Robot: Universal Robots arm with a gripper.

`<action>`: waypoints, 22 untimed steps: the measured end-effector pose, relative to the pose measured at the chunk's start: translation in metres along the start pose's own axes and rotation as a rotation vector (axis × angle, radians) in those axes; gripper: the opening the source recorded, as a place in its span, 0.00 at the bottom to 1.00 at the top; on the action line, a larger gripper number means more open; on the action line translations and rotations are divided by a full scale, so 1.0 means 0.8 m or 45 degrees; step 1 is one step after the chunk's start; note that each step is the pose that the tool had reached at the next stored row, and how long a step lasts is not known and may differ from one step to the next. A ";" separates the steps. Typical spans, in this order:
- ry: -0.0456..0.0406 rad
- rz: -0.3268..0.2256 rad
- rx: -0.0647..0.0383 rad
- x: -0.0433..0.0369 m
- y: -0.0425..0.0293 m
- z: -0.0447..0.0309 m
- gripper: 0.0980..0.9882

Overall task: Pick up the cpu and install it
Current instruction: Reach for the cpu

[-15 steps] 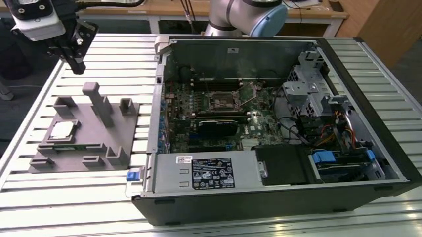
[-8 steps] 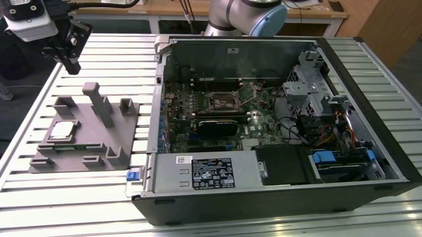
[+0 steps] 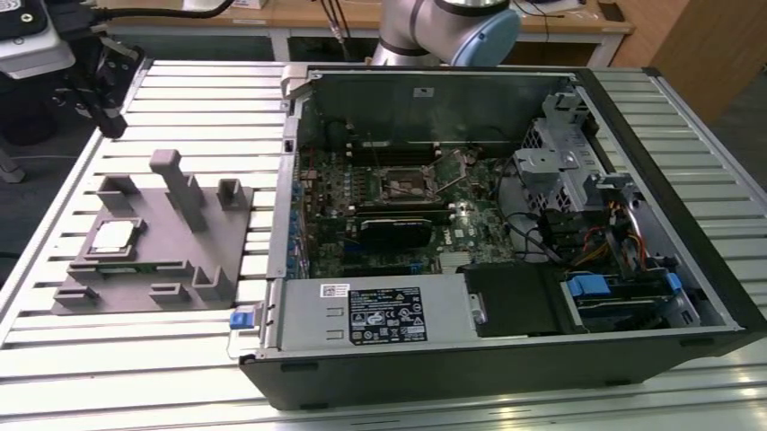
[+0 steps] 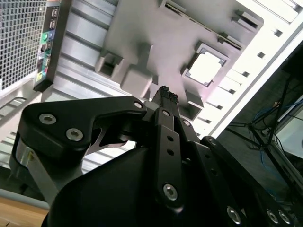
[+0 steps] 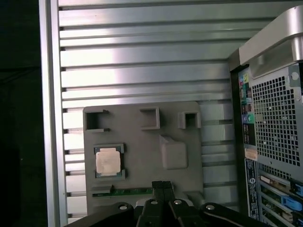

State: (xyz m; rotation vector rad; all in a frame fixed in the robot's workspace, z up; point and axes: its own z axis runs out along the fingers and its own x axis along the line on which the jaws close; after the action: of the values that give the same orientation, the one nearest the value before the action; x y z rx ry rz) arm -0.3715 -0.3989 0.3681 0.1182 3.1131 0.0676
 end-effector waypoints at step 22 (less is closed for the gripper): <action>0.002 0.000 0.000 0.081 -0.0064 0.0050 0.01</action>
State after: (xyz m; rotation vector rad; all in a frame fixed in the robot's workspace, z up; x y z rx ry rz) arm -0.4362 -0.3989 0.3623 0.1182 3.1145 0.0676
